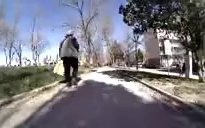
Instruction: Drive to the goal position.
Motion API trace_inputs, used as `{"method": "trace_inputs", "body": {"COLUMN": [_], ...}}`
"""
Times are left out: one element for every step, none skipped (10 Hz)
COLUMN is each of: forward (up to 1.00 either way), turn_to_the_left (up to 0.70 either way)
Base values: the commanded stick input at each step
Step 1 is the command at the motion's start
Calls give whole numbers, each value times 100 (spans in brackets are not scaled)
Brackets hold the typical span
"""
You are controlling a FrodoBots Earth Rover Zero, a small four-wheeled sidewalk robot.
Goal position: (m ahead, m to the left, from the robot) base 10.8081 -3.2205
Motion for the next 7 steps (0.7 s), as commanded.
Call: {"method": "trace_inputs", "body": {"forward": [100,100,100,100,100,100,100], "turn_to_the_left": [-20,-26,-26,-26,-26,-25,-22]}}
